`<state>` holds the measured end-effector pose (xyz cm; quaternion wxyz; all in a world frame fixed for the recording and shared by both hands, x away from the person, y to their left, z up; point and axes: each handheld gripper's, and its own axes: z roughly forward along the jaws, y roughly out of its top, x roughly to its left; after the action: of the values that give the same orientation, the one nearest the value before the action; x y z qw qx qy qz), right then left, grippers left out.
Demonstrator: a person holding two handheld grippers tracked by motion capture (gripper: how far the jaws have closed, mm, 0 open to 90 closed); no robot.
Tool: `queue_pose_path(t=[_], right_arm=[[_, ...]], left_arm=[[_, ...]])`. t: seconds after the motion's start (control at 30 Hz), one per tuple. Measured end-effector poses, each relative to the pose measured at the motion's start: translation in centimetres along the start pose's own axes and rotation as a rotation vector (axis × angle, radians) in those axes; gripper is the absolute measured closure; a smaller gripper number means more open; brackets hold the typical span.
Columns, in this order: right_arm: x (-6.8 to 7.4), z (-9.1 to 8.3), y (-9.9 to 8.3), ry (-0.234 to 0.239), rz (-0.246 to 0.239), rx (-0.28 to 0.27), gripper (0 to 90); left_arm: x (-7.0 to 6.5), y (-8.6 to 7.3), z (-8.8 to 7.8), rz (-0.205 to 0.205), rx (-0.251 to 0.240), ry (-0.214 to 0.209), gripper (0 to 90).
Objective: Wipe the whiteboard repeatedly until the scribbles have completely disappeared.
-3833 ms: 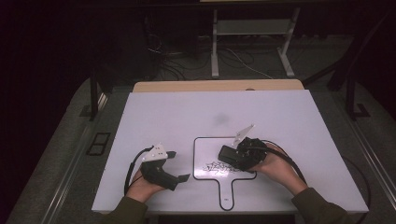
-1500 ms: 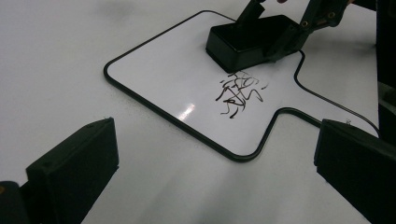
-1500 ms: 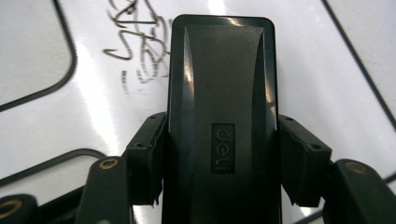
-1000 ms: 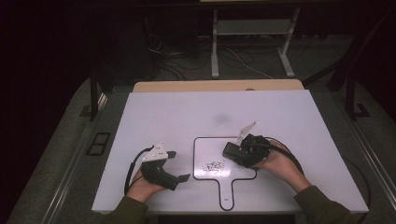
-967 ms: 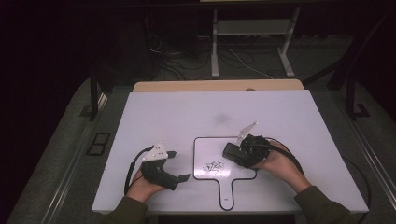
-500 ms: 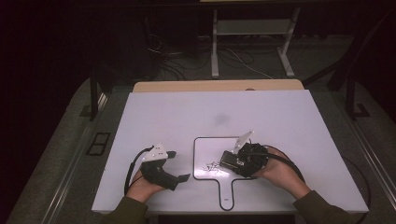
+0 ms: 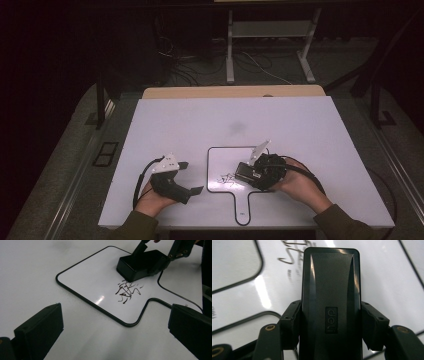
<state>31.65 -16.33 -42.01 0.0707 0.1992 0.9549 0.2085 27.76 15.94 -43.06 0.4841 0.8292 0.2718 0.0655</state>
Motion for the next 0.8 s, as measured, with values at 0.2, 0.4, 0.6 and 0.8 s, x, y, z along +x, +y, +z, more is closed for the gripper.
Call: queue_pose_path(t=[0.2, 0.4, 0.6, 0.8], right_arm=[[-1.8, -0.1, -0.6, -0.028, 0.048, -0.003, 38.8], [-2.6, -0.2, -0.9, -0.033, 0.084, -0.005, 38.7], [-1.8, -0.2, -0.8, -0.024, 0.065, 0.003, 38.7], [-0.5, -0.3, -0.8, -0.007, 0.028, 0.006, 38.7]], left_arm=[[0.0, 0.0, 0.1, -0.001, 0.0, 0.0, 0.0], [0.0, 0.0, 0.1, -0.001, 0.0, 0.001, 0.0], [0.0, 0.0, 0.1, -0.002, 0.0, 0.001, 0.0], [0.0, 0.0, 0.1, -0.001, 0.001, 0.001, 0.0]])
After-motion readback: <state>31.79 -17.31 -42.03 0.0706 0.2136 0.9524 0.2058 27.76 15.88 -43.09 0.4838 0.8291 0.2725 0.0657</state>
